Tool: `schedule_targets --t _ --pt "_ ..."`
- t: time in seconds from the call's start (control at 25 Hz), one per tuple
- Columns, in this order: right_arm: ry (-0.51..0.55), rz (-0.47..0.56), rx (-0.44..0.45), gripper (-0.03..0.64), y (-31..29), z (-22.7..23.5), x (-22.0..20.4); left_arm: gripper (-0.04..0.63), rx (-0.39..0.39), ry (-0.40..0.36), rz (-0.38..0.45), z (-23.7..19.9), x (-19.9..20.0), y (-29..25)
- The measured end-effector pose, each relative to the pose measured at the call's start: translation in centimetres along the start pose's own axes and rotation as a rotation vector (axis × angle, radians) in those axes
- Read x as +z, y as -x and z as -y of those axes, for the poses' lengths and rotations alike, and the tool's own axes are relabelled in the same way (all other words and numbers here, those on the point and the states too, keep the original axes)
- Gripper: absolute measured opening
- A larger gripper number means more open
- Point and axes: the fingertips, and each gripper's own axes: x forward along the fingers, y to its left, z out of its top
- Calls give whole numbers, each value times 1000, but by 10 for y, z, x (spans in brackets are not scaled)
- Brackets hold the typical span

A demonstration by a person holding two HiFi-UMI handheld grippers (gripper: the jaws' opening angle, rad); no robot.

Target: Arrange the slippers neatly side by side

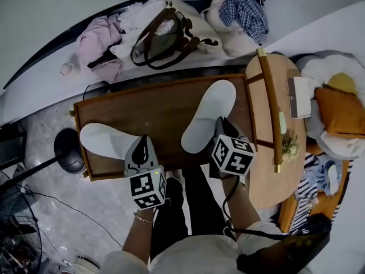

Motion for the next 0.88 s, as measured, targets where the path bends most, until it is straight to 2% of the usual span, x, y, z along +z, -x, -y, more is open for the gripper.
schedule_targets --t 0.88 --pt "74 -11 171 44 47 -10 33 8 26 20 83 21 28 33"
